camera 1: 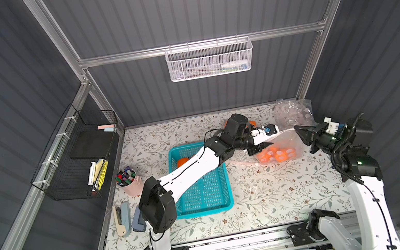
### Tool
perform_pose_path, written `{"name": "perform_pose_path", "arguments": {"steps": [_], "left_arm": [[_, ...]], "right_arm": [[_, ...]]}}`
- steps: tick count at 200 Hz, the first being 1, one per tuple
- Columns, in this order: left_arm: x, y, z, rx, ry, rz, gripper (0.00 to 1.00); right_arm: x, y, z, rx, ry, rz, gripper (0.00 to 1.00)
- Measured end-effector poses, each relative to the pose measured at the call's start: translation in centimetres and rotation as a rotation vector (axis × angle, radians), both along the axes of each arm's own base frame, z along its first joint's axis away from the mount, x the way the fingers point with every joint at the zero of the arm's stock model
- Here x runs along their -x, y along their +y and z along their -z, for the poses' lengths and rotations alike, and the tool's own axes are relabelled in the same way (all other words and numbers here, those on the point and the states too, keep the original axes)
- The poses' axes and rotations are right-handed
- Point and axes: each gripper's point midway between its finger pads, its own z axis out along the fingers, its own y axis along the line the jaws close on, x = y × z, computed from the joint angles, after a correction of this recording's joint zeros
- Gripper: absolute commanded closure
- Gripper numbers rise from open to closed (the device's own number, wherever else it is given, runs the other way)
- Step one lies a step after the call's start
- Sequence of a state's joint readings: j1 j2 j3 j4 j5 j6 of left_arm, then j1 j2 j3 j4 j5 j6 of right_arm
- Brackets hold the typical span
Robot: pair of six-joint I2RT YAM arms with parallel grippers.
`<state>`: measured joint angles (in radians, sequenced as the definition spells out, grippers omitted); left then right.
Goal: Open the zip-top bag and take out the orange
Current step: Place the zipper food storage bag at the center of the board.
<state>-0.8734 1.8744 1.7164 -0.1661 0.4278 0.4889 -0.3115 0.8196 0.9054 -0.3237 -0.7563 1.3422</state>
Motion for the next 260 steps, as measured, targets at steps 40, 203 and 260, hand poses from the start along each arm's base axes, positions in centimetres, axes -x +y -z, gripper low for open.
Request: {"name": "perform_pose_path", "arguments": {"steps": [40, 203, 260], "left_arm": [[-0.4, 0.2, -0.2, 0.006, 0.005, -0.011, 0.82], [3.6, 2.7, 5.7, -0.138, 0.019, 0.077, 1.0], [14.8, 1.8, 14.3, -0.314, 0.187, 0.32, 1.0]], "right_arm": [[0.0, -0.1, 0.1, 0.001, 0.004, 0.005, 1.0], [1.7, -1.7, -6.2, 0.502, -0.119, 0.013, 0.4], [-0.2, -3.3, 4.4, 0.645, 0.169, -0.092, 0.41]]}}
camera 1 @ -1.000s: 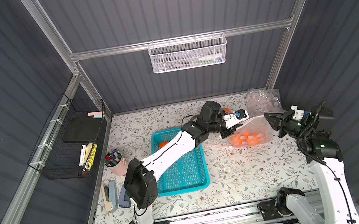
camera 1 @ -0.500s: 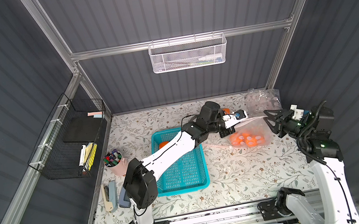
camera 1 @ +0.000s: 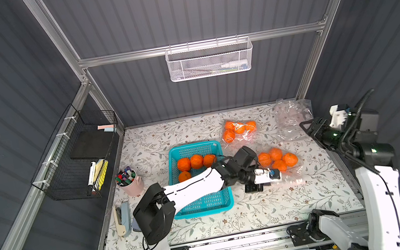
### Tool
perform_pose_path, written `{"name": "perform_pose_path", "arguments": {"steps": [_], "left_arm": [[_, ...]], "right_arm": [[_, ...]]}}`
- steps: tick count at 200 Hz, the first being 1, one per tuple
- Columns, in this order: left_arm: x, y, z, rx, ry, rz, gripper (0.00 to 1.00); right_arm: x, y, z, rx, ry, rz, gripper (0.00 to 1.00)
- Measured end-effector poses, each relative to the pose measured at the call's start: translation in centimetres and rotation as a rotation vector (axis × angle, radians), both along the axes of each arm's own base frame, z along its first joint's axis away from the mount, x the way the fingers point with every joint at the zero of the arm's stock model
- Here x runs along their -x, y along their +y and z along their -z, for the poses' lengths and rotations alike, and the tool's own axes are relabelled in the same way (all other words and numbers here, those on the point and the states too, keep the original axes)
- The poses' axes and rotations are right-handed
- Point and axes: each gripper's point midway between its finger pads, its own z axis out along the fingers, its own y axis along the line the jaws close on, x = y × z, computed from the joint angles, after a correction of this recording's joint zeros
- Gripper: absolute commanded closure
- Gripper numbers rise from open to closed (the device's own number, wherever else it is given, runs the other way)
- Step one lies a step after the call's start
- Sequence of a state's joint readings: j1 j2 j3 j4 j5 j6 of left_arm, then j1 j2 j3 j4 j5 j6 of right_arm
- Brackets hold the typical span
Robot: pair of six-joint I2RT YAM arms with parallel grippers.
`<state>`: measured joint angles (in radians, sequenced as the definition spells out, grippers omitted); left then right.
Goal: Open the zip-top bag and take out the orange
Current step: Place the zipper food storage bag at the center of the board, then adjust the zipper food storage bag at the center of the board.
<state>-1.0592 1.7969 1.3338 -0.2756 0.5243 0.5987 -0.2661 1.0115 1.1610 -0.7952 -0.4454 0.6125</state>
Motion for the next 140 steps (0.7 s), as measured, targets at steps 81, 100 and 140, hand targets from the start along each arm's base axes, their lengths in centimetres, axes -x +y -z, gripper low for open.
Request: {"name": "perform_pose_path", "arguments": {"steps": [81, 100, 140], "left_arm": [[0.2, 1.0, 6.2, -0.175, -0.012, 0.015, 1.0], [0.0, 1.2, 6.4, -0.185, -0.025, 0.012, 1.0], [-0.4, 1.2, 6.5, -0.191, -0.05, 0.01, 1.0]], "right_arm": [[-2.1, -0.8, 17.4, 0.195, 0.574, -0.149, 0.38], [-3.4, -0.9, 19.0, 0.236, 0.617, -0.196, 0.36], [-5.3, -1.0, 19.6, 0.322, 0.629, -0.263, 0.33]]}}
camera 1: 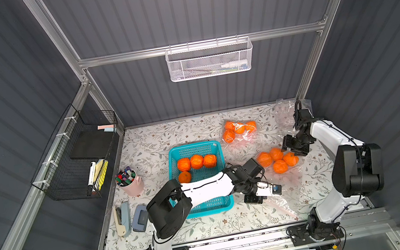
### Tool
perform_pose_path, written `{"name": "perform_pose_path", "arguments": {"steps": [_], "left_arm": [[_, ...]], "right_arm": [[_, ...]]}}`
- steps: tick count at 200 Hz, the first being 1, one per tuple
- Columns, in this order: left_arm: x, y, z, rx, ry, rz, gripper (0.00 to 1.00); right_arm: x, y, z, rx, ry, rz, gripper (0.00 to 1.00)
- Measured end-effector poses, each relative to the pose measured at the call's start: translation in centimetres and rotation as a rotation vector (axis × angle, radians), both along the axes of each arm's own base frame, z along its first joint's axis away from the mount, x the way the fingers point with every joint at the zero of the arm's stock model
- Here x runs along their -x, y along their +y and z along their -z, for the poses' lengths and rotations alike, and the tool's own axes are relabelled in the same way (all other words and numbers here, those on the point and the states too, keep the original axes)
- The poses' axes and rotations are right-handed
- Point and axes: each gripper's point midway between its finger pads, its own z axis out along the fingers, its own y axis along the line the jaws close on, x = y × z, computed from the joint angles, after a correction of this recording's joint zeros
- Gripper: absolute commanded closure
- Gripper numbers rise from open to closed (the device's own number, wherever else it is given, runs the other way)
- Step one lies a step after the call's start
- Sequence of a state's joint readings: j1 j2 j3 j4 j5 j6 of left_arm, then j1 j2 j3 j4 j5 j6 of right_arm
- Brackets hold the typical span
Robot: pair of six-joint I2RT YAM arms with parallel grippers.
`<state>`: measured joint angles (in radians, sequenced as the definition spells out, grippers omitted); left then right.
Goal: Open the zip-top bag and take out the orange
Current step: Adjust the zipper food storage bag at the center of the board.
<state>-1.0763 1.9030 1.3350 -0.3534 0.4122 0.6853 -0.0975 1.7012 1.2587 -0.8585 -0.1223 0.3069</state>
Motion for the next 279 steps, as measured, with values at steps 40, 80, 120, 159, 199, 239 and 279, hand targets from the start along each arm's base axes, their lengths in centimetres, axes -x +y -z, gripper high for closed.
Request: {"name": "perform_pose_path", "arguments": {"steps": [40, 80, 120, 159, 199, 239, 279], "left_arm": [[-0.2, 0.0, 0.0, -0.002, -0.019, 0.001, 1.0], [-0.3, 0.0, 0.1, -0.002, -0.026, 0.006, 1.0], [-0.3, 0.0, 0.1, -0.002, -0.028, 0.008, 1.0], [-0.3, 0.0, 0.0, -0.001, -0.029, 0.008, 1.0], [-0.6, 0.0, 0.2, -0.005, -0.042, 0.0, 1.0], [-0.9, 0.0, 0.3, -0.003, -0.058, -0.009, 1.0], [-1.7, -0.5, 0.6, 0.031, -0.107, -0.025, 1.0]], "right_arm": [[-2.1, -0.5, 0.9, 0.068, 0.021, -0.055, 0.35], [-2.3, -0.6, 3.2, 0.092, 0.099, -0.089, 0.35], [-1.9, 0.3, 4.9, 0.07, 0.146, -0.126, 0.55], [-1.6, 1.2, 5.3, 0.028, 0.157, -0.146, 0.91], [-1.1, 1.5, 4.4, 0.016, 0.122, -0.138, 1.0], [-1.6, 1.4, -0.4, 0.034, -0.038, -0.116, 1.0], [-0.7, 1.7, -8.5, 0.037, -0.332, -0.072, 1.0]]}}
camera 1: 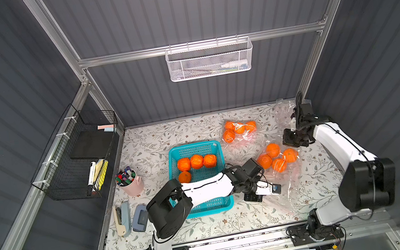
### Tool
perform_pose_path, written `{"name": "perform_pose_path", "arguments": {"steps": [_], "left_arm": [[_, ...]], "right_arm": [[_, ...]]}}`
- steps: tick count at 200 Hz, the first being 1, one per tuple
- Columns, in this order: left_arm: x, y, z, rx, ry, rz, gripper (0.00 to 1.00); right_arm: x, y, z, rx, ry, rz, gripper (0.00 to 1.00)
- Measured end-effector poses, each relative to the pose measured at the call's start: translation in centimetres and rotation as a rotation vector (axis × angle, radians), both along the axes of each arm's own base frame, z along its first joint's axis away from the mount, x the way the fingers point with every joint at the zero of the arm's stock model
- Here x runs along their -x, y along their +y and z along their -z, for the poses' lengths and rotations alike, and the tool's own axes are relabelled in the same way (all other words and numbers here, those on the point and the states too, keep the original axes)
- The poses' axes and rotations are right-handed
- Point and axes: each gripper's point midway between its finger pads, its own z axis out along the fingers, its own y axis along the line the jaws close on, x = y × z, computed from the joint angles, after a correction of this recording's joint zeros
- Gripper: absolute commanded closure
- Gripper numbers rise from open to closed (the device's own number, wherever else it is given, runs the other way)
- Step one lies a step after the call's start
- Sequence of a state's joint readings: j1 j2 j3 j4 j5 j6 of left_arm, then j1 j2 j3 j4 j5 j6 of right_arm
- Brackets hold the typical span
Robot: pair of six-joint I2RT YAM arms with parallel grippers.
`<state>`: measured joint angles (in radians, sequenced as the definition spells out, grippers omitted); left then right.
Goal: Open the zip-top bag and take out the orange
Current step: Adjust the zipper food storage bag at the center of the board.
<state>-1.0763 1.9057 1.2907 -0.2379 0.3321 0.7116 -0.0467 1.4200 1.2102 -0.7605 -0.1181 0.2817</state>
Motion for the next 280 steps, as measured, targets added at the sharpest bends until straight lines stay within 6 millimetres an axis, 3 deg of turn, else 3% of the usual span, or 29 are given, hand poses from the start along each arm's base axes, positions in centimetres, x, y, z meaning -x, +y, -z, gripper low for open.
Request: {"name": "perform_pose_path", "arguments": {"steps": [24, 66, 112, 185, 226, 240, 248, 259, 280], "left_arm": [[-0.4, 0.1, 1.7, -0.002, -0.026, -0.012, 0.98], [-1.1, -0.1, 4.3, 0.003, -0.064, -0.023, 0.99], [-2.0, -0.6, 4.5, 0.045, -0.117, -0.038, 1.0], [-2.8, -0.8, 4.5, 0.083, -0.173, -0.059, 0.99], [-2.9, -0.7, 4.7, 0.08, -0.179, -0.065, 1.0], [-2.9, -0.6, 4.8, 0.076, -0.179, -0.066, 1.0], [-2.9, -0.6, 4.8, 0.074, -0.178, -0.066, 1.0], [-2.9, -0.6, 4.9, 0.073, -0.177, -0.066, 1.0], [-2.8, -0.6, 4.9, 0.071, -0.176, -0.066, 1.0]], "right_arm": [[0.4, 0.2, -3.4, -0.009, -0.182, 0.005, 1.0], [1.4, 0.4, -3.1, -0.026, -0.247, 0.018, 1.0], [1.2, 1.4, -4.7, -0.081, -0.329, -0.006, 1.0], [3.7, 1.9, -7.6, -0.11, -0.502, -0.004, 1.0], [4.6, 0.8, -7.0, -0.079, -0.512, 0.055, 1.0], [4.6, 0.2, -6.3, -0.057, -0.493, 0.084, 0.67], [4.7, -0.1, -6.0, -0.047, -0.481, 0.101, 0.57], [4.6, -0.5, -5.7, -0.029, -0.467, 0.118, 0.51], [4.9, -1.0, -5.7, -0.014, -0.424, 0.141, 0.5]]}}
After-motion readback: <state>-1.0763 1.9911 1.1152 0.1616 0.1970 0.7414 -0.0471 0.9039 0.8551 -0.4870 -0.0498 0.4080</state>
